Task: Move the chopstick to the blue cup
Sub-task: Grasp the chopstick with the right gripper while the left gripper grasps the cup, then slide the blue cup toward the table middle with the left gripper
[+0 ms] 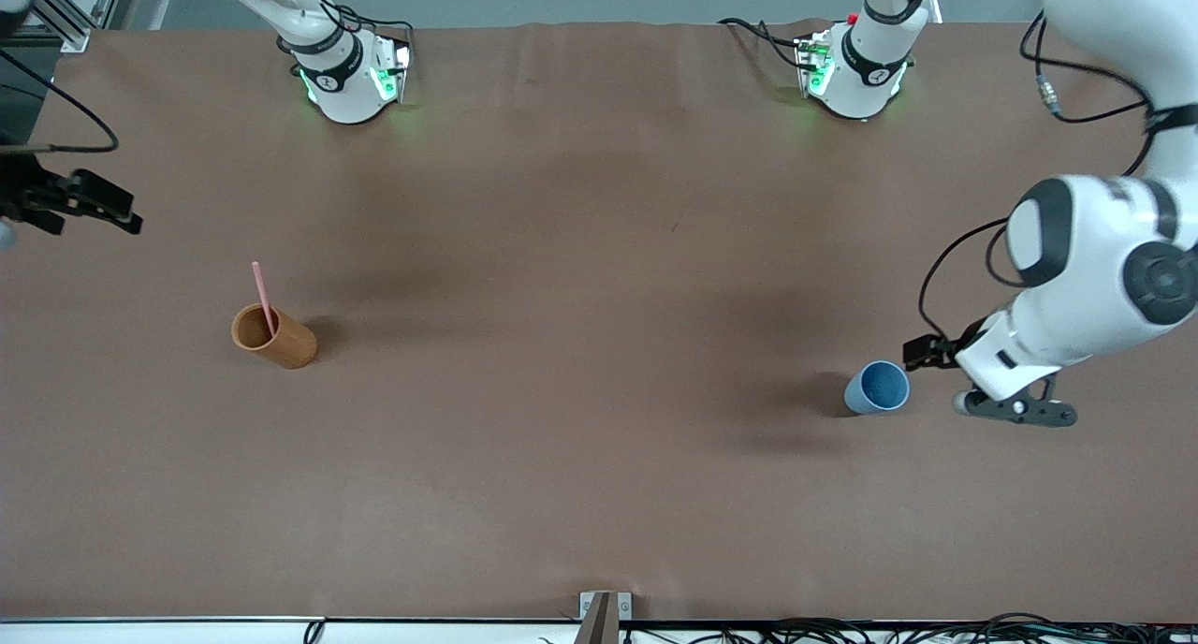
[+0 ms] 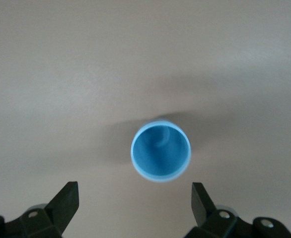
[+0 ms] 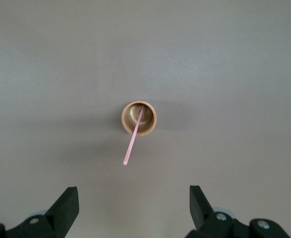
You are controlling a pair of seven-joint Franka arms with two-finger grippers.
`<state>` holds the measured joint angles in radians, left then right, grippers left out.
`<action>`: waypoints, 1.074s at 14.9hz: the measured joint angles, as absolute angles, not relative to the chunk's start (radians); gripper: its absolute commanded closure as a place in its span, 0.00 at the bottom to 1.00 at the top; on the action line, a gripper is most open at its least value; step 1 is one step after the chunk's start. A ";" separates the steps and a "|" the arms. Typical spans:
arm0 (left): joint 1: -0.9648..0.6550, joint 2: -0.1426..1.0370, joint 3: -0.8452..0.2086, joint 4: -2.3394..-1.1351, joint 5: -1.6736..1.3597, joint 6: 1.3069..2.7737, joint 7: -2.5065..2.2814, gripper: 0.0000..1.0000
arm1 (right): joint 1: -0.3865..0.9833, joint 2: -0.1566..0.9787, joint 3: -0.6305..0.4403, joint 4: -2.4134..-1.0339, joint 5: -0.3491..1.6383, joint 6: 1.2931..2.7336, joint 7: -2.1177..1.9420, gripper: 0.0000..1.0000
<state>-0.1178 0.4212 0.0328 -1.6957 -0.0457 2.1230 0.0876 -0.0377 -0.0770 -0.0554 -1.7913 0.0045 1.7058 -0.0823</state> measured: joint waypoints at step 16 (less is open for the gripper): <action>-0.114 0.551 0.032 -1.784 -0.079 2.340 0.048 1.00 | -0.008 -0.208 -0.049 -2.488 0.004 2.440 -0.052 0.41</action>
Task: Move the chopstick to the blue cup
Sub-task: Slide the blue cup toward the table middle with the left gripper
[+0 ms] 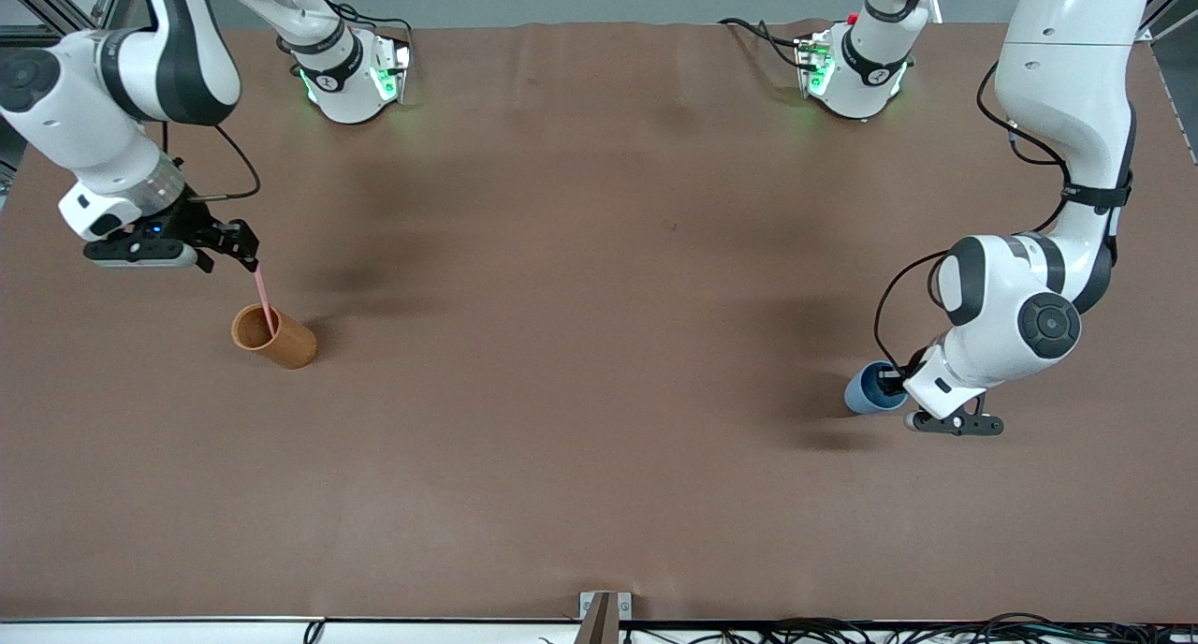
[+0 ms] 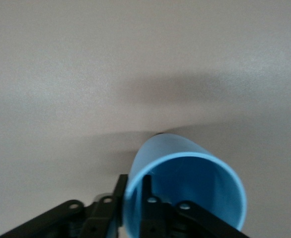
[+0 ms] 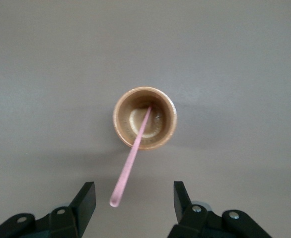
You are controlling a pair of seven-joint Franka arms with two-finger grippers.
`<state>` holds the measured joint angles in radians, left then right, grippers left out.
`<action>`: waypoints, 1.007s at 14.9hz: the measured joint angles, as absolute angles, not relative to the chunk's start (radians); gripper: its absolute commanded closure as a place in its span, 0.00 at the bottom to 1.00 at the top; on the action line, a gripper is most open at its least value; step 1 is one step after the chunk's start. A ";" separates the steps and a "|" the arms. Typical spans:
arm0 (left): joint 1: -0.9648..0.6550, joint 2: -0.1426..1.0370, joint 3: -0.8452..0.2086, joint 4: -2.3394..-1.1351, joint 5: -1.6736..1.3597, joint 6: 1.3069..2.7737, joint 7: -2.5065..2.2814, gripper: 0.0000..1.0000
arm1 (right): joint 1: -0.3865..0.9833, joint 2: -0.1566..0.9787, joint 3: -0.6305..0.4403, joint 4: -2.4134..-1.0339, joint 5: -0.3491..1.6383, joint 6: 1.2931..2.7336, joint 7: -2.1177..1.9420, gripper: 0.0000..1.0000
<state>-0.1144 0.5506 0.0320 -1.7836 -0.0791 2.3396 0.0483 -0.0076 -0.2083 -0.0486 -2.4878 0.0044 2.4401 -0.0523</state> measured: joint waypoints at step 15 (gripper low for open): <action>-0.241 0.493 -0.402 -1.707 0.178 2.273 -0.996 1.00 | 0.025 -0.208 -0.052 -2.578 0.004 2.576 -0.014 0.77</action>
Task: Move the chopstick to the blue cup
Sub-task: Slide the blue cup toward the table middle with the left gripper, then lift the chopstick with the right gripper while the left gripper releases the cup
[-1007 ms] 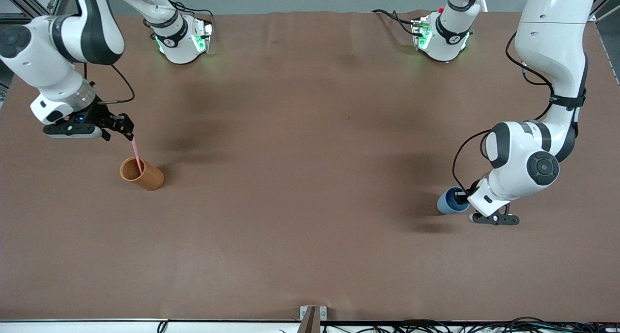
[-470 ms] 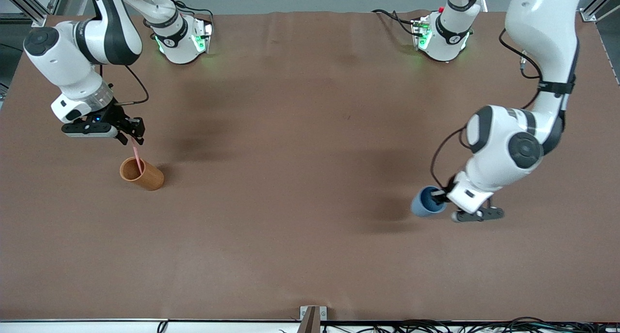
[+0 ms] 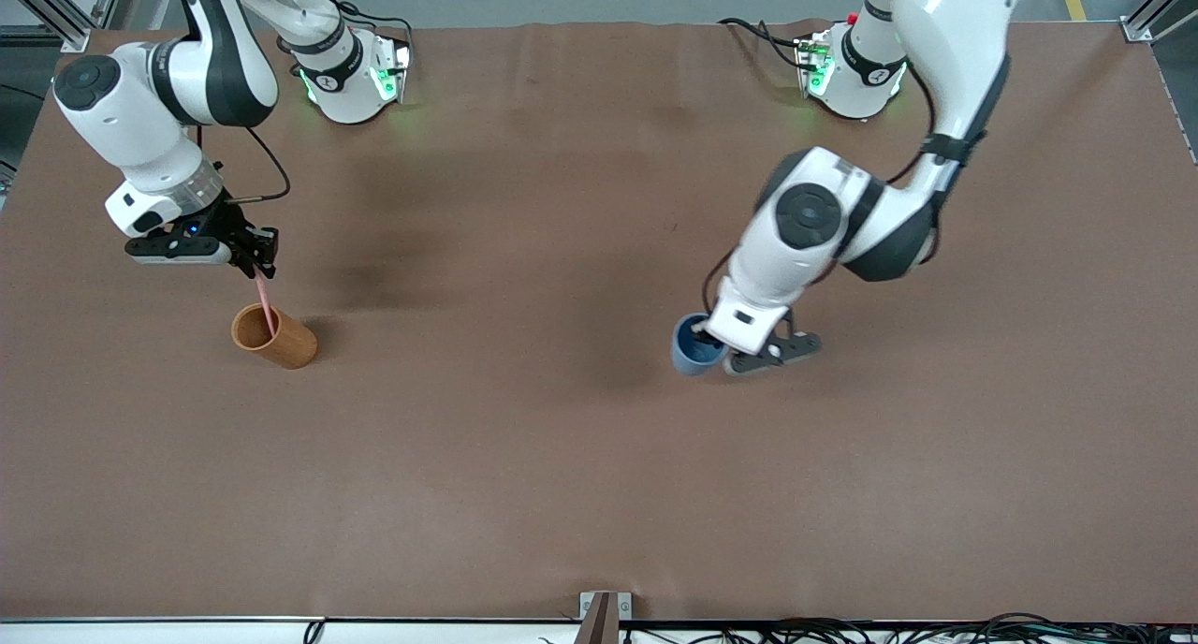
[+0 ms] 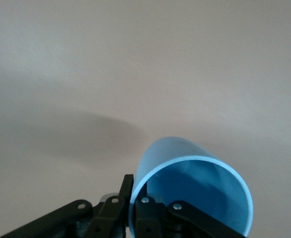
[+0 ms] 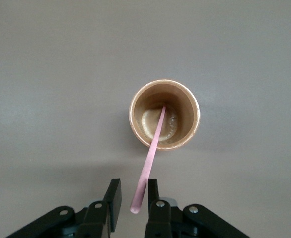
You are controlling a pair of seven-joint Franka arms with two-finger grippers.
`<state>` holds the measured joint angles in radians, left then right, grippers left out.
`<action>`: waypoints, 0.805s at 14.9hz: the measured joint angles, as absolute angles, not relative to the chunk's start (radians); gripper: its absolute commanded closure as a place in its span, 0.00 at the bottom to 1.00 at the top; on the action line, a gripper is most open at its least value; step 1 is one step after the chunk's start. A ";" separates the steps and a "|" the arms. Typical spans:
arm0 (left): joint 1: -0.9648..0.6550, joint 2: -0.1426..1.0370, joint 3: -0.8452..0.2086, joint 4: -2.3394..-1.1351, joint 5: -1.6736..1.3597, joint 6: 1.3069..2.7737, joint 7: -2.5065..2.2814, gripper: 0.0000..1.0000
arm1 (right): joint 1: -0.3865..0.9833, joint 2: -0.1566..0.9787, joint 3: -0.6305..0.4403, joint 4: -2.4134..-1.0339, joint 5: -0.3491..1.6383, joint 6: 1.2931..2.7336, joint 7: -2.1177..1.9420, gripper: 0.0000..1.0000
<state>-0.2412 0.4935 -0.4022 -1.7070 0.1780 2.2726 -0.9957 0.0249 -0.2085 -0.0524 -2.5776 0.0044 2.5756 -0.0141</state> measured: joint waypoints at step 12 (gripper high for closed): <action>-0.342 0.727 -0.452 -1.576 0.372 2.266 -1.301 0.99 | -0.001 -0.221 -0.058 -2.545 0.004 2.545 -0.011 0.97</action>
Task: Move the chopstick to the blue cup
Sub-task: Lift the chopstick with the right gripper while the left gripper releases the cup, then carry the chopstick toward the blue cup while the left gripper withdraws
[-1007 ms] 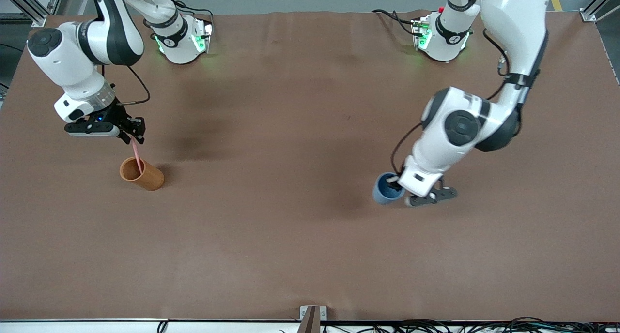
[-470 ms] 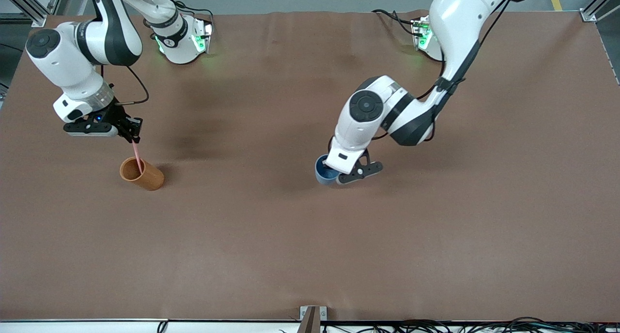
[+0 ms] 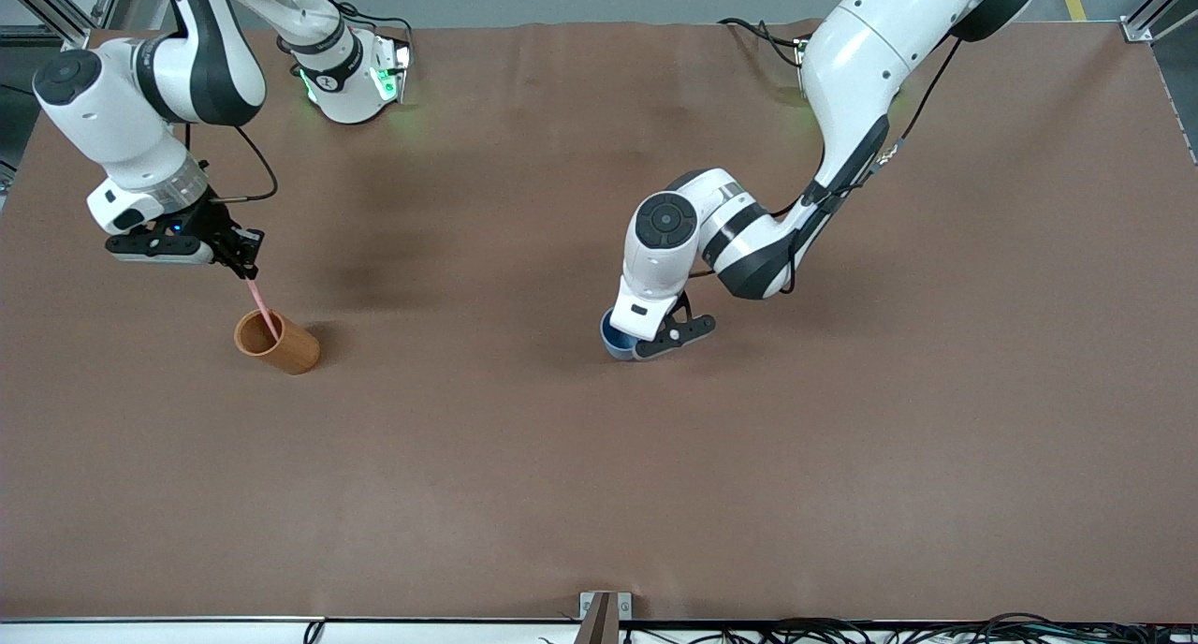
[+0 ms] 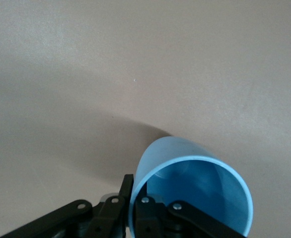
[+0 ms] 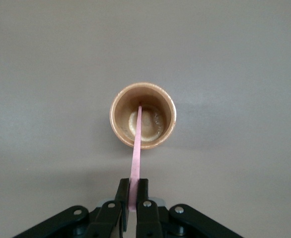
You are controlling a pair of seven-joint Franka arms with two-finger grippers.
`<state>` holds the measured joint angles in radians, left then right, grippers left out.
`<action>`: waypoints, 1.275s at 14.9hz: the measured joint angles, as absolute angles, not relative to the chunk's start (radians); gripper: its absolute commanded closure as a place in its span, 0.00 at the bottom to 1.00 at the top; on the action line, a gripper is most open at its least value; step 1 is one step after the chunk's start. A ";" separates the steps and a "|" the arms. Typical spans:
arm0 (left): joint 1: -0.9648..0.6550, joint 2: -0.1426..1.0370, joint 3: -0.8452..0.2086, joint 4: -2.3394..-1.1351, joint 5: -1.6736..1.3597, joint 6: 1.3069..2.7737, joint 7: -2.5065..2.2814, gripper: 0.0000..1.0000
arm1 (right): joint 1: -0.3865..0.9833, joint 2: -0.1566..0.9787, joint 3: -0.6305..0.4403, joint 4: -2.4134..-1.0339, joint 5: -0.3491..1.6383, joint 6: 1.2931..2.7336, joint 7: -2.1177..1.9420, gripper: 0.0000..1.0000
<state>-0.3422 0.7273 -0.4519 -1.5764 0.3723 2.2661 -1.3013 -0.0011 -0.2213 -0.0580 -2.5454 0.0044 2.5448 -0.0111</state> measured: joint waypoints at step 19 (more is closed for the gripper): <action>-0.207 0.334 -0.307 -1.525 0.189 1.906 -0.697 0.00 | 0.196 0.037 -0.039 -1.604 0.014 1.569 0.437 0.98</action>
